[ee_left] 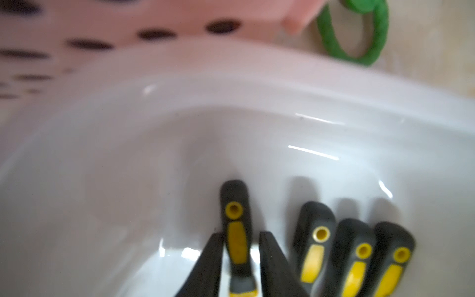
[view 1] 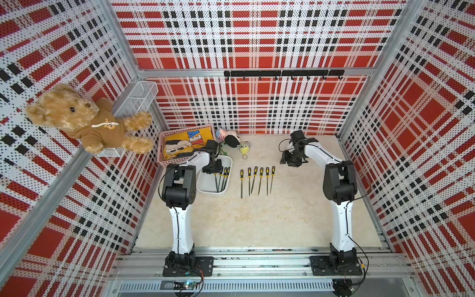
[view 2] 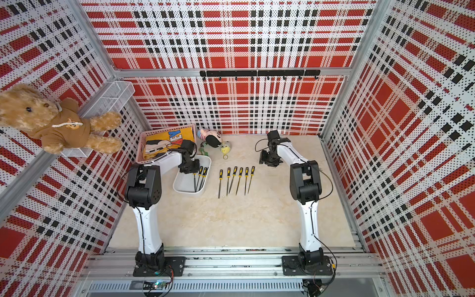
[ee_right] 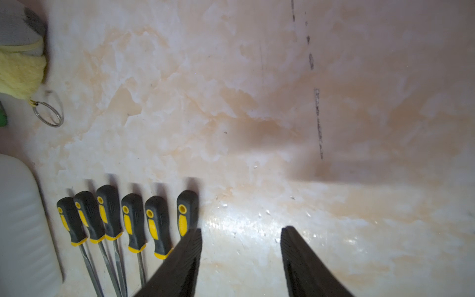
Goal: Take the file tool out of the storage box
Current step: Pick up the file tool from the storage box.
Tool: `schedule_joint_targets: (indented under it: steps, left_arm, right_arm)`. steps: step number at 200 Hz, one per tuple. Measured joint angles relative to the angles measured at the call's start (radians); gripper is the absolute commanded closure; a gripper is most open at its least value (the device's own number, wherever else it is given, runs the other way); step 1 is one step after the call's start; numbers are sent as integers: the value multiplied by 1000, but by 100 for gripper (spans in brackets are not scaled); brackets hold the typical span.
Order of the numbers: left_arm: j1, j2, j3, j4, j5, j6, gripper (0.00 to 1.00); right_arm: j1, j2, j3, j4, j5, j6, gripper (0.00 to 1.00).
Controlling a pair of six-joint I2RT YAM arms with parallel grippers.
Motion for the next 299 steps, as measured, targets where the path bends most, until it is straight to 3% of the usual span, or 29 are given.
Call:
schedule_joint_targets:
  steps: [4,93,144,177,195,219,259,299]
  left_arm:
    - [0,0,0,0,-1,2,100]
    - [0,-10,62,-29,11,15,100]
    - [-33,-45,330,-56,109,5,100]
    - [-158,-42,473,-61,174,-13,100]
    - [-228,-34,496,-49,288,-11,100]
    - [-270,-24,478,-34,526,18,100]
    - [-220,-35,428,-21,820,91,100]
    - [-164,-74,357,-16,1020,147,100]
  right_arm:
    - [0,0,0,1,0,0,42]
    - [0,-79,-36,63,-24,6,41]
    - [-17,-237,-171,205,-50,39,42]
    - [-45,-282,-237,277,-109,46,42]
    - [-56,-307,-297,340,-208,38,42]
    - [-57,-338,-368,452,-415,49,42]
    - [-55,-367,-426,698,-663,156,40]
    - [-41,-366,-403,884,-790,267,40]
